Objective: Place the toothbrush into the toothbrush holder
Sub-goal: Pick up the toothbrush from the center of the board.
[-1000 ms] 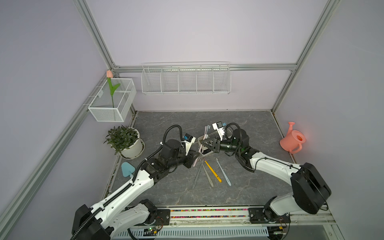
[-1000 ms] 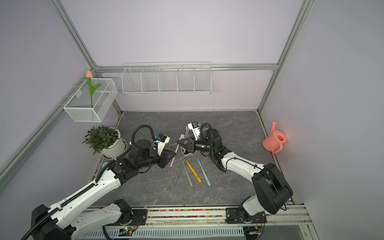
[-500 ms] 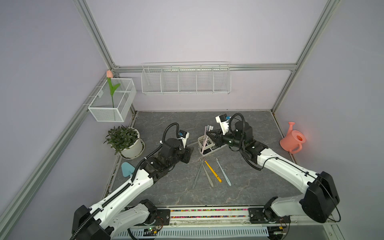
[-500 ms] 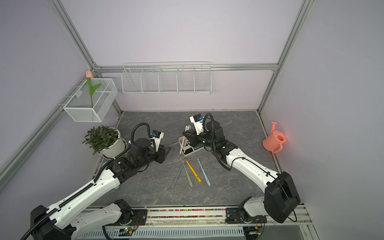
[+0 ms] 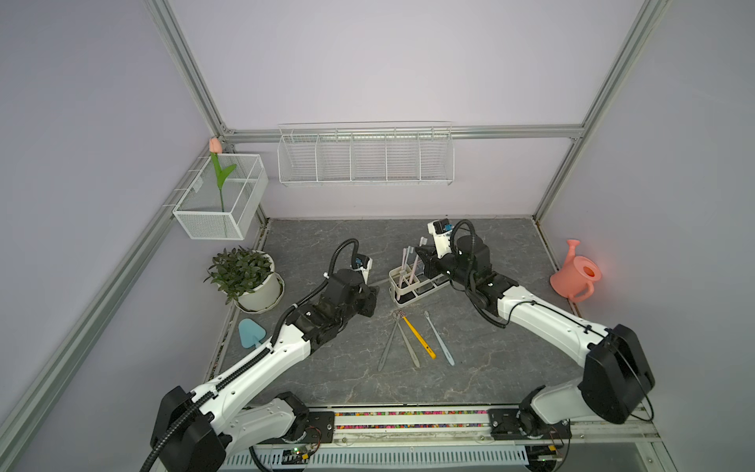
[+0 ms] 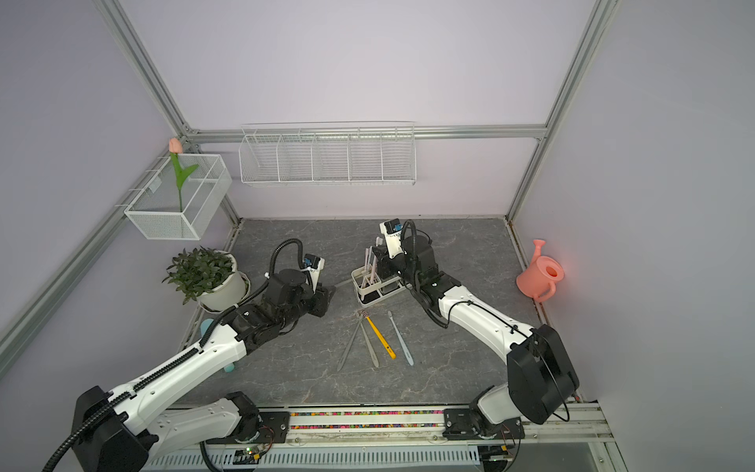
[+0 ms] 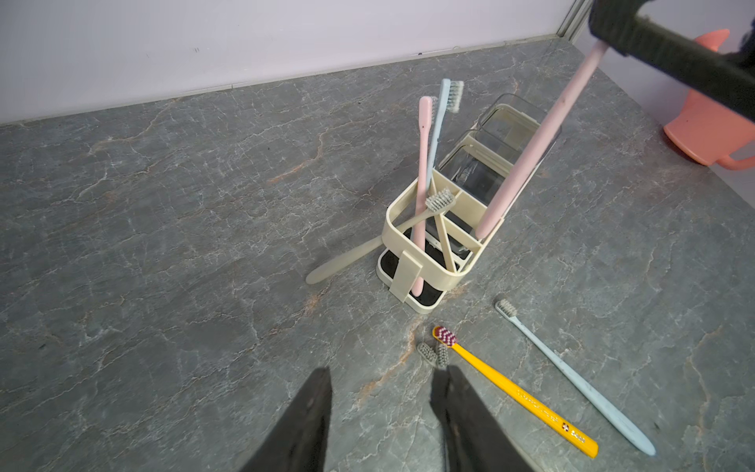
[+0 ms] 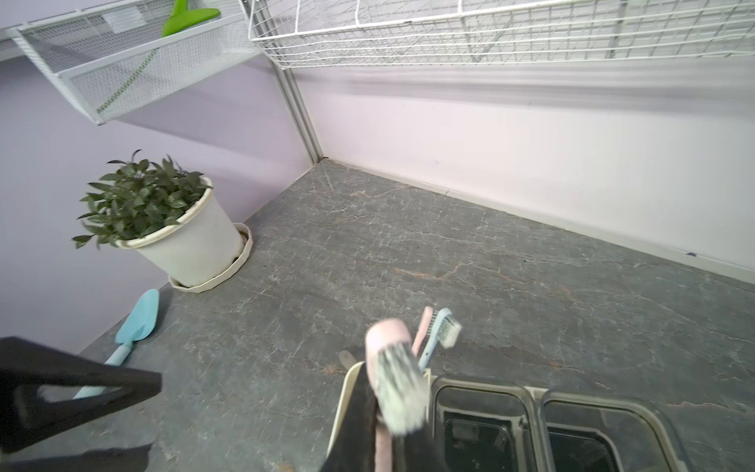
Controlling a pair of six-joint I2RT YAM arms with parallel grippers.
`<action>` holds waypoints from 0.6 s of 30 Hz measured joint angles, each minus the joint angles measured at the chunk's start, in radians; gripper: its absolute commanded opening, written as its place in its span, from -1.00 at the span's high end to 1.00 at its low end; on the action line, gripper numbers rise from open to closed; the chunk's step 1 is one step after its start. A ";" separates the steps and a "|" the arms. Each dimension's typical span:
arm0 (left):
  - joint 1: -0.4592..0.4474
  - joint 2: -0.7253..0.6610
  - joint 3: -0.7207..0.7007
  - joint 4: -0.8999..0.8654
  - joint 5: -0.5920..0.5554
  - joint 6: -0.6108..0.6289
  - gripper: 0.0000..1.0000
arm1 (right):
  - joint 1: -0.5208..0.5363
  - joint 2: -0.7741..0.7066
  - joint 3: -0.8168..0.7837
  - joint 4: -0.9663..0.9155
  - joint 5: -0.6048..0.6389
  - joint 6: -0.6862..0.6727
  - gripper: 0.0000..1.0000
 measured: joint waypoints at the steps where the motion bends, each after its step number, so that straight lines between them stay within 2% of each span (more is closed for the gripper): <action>1: 0.000 0.000 0.000 0.003 0.000 0.000 0.06 | -0.004 0.006 0.006 0.004 0.002 -0.003 0.86; 11: 0.000 0.004 0.000 0.026 -0.011 0.000 0.06 | -0.031 0.079 0.101 0.042 0.007 -0.018 0.87; 18: 0.000 0.013 0.000 0.029 -0.025 0.001 0.06 | -0.032 0.127 0.112 0.050 -0.006 -0.017 0.86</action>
